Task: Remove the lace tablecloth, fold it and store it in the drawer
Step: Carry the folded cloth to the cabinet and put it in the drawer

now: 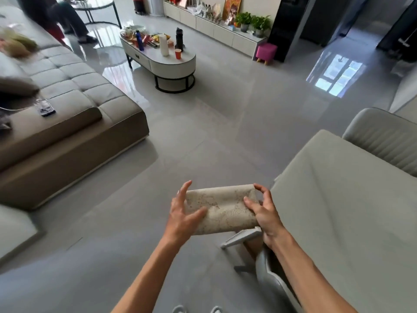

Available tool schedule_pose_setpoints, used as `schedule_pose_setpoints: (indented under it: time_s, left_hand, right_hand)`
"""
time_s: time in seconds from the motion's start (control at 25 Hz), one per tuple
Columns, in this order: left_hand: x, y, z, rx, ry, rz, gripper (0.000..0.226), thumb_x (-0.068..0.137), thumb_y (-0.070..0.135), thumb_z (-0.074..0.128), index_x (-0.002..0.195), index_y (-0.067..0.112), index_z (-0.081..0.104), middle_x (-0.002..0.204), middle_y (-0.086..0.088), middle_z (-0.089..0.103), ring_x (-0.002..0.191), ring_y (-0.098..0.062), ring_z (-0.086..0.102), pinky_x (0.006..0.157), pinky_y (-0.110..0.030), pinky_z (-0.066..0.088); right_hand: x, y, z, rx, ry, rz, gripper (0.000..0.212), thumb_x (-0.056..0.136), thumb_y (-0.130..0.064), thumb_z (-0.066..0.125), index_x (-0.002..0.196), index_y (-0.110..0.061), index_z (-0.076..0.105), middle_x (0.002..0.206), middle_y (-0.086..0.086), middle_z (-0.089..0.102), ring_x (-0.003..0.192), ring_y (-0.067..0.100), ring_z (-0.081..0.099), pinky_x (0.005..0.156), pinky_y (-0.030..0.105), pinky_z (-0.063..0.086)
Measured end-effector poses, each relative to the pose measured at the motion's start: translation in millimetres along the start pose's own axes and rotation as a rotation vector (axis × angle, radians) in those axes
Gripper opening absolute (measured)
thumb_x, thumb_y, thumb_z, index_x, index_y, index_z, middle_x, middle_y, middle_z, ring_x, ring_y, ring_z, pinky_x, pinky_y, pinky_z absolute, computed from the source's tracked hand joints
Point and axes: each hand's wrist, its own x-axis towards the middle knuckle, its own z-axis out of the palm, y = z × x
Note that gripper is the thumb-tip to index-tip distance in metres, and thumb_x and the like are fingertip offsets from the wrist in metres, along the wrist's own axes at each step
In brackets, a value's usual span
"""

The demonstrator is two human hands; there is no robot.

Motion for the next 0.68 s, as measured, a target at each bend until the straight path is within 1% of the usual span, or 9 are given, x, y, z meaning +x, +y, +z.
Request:
schedule_pose_setpoints:
  time_s: [0.08, 0.2, 0.24, 0.32, 0.4, 0.44, 0.52, 0.6, 0.68]
  left_hand:
    - [26, -10, -14, 0.105, 0.043, 0.078, 0.063, 0.078, 0.031, 0.077, 0.130, 0.051, 0.047, 0.117, 0.001, 0.044, 0.102, -0.015, 0.052, 0.088, -0.026, 0.045]
    - [79, -1, -32, 0.117, 0.080, 0.115, 0.056, 0.078, 0.028, 0.078, 0.123, 0.051, 0.053, 0.113, 0.004, 0.045, 0.096, 0.000, 0.053, 0.077, 0.000, 0.039]
    - [106, 8, -36, 0.114, 0.072, 0.126, 0.056, 0.078, 0.028, 0.079, 0.122, 0.053, 0.054, 0.112, 0.006, 0.045, 0.097, 0.005, 0.052, 0.074, 0.002, 0.039]
    - [161, 34, -41, 0.129, 0.052, 0.143, 0.057, 0.077, 0.028, 0.080, 0.123, 0.052, 0.055, 0.112, 0.009, 0.044, 0.096, 0.010, 0.050, 0.075, 0.001, 0.039]
    - [227, 63, -43, 0.114, 0.006, 0.145, 0.057, 0.076, 0.027, 0.080, 0.123, 0.050, 0.057, 0.113, 0.010, 0.046, 0.097, 0.008, 0.052, 0.077, -0.005, 0.042]
    - [257, 78, -42, 0.051, -0.040, 0.126, 0.056, 0.076, 0.024, 0.080, 0.122, 0.047, 0.059, 0.113, 0.009, 0.050, 0.097, 0.004, 0.055, 0.078, -0.010, 0.047]
    - [305, 104, -43, -0.152, -0.129, 0.080, 0.050, 0.075, 0.014, 0.078, 0.117, 0.039, 0.067, 0.108, 0.005, 0.063, 0.089, -0.002, 0.064, 0.070, -0.019, 0.053]
    - [359, 126, -36, -0.239, -0.175, 0.036, 0.042, 0.078, 0.004, 0.072, 0.109, 0.032, 0.073, 0.104, 0.002, 0.068, 0.082, -0.002, 0.066, 0.065, -0.018, 0.052]
    - [413, 148, -21, -0.223, -0.238, 0.019, 0.040, 0.082, -0.002, 0.067, 0.105, 0.029, 0.075, 0.107, 0.001, 0.069, 0.082, -0.001, 0.066, 0.065, -0.017, 0.053]
  right_hand:
    - [29, -7, 23, -0.018, -0.009, -0.089, 0.042, 0.092, -0.013, 0.065, 0.116, -0.045, 0.050, 0.103, 0.013, 0.062, 0.078, 0.023, 0.068, 0.064, 0.044, 0.058]
    - [72, -14, 42, -0.121, -0.054, -0.210, 0.042, 0.094, -0.011, 0.061, 0.122, -0.041, 0.053, 0.108, -0.004, 0.064, 0.085, 0.012, 0.067, 0.064, 0.025, 0.057]
    - [92, -19, 46, -0.135, -0.077, -0.215, 0.040, 0.092, -0.012, 0.063, 0.121, -0.039, 0.057, 0.107, -0.012, 0.065, 0.092, 0.012, 0.066, 0.068, 0.021, 0.055]
    - [134, -35, 53, -0.106, -0.138, -0.205, 0.040, 0.085, -0.016, 0.072, 0.120, -0.034, 0.065, 0.108, -0.018, 0.068, 0.099, 0.011, 0.065, 0.073, 0.019, 0.053]
    - [196, -60, 60, -0.032, -0.124, -0.181, 0.042, 0.077, -0.016, 0.078, 0.117, -0.030, 0.070, 0.111, -0.012, 0.071, 0.099, 0.009, 0.067, 0.076, 0.020, 0.054]
    - [225, -76, 63, 0.015, -0.073, -0.165, 0.040, 0.076, -0.013, 0.079, 0.113, -0.027, 0.072, 0.110, -0.010, 0.072, 0.098, 0.009, 0.068, 0.076, 0.020, 0.054]
    - [272, -105, 69, 0.125, 0.035, -0.161, 0.031, 0.075, -0.007, 0.079, 0.103, -0.021, 0.077, 0.104, -0.007, 0.075, 0.093, 0.011, 0.070, 0.072, 0.020, 0.055]
    - [319, -134, 67, 0.209, 0.123, -0.153, 0.023, 0.074, -0.003, 0.079, 0.092, -0.016, 0.079, 0.098, -0.008, 0.076, 0.089, 0.010, 0.071, 0.068, 0.018, 0.055]
    - [360, -160, 62, 0.238, 0.193, -0.162, 0.019, 0.075, -0.002, 0.078, 0.089, -0.015, 0.079, 0.099, -0.005, 0.076, 0.088, 0.011, 0.071, 0.068, 0.017, 0.054]
